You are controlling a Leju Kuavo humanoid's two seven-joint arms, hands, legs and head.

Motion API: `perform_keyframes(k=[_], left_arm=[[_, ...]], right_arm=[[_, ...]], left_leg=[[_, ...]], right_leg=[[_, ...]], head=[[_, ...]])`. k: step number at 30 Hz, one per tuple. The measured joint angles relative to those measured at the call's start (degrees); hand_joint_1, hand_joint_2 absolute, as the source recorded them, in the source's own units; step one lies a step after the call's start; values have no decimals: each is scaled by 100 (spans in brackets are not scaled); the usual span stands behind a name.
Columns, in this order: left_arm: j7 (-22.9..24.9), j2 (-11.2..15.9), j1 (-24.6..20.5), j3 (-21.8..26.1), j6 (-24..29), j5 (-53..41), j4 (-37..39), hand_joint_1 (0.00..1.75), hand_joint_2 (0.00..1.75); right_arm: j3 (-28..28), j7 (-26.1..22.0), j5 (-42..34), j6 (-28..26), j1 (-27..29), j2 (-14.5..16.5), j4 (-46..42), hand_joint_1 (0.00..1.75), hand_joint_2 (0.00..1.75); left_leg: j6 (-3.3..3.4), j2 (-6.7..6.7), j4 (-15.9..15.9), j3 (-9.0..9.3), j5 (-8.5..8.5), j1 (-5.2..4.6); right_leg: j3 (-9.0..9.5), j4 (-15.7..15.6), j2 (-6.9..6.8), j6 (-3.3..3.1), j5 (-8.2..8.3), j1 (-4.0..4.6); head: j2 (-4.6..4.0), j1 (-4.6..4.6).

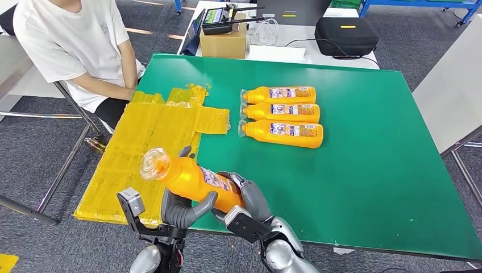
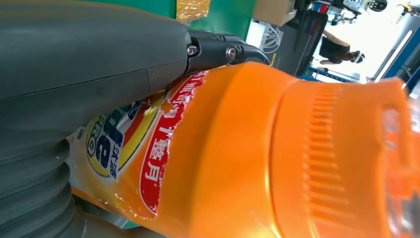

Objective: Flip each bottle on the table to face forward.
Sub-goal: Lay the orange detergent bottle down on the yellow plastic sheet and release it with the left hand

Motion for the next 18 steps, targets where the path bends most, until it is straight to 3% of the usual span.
perform_keyframes(k=[1, 3, 4, 5, 12, 18], left_arm=[[3, -1, -7, -1, -20, 35, 14, 49, 175], [40, -2, -21, -2, -105, 137, 43, 137, 175], [93, -2, -30, -4, -169, 210, 58, 175, 175], [175, -2, -37, -5, -240, 302, 76, 175, 175], [800, -34, -64, 50, -684, 1432, 247, 175, 175], [987, -56, -55, 148, -922, 2066, 253, 175, 175]], right_arm=[[27, 11, -18, 4, -21, 7, 30, 105, 175], [76, 44, -40, 25, -66, 21, 92, 17, 87], [103, 55, -43, 31, -86, 29, 126, 0, 44], [127, 55, -41, 22, -102, 42, 156, 0, 0], [143, -333, -107, -1084, -74, 238, 231, 0, 0], [-57, -599, -626, -1281, 82, 404, 210, 0, 0]], left_leg=[[0, 0, 0, 0, 0, 0], [0, -1, 0, -1, 0, -1], [0, -1, 0, -1, 0, -1], [0, 0, 0, -1, 0, -1], [0, 1, 0, -3, 0, 0], [0, 0, 0, -4, 0, 0]], right_leg=[[0, 0, 0, 0, 0, 0], [0, 0, 0, 0, 0, -1], [0, 0, 0, 0, 0, -1], [0, 0, 0, 0, 0, -1], [-6, 0, 1, 0, 0, 0], [-5, 0, 0, 0, 0, 0]], head=[[0, 0], [1, 0], [1, 0], [1, 0], [0, -1], [0, -1]])
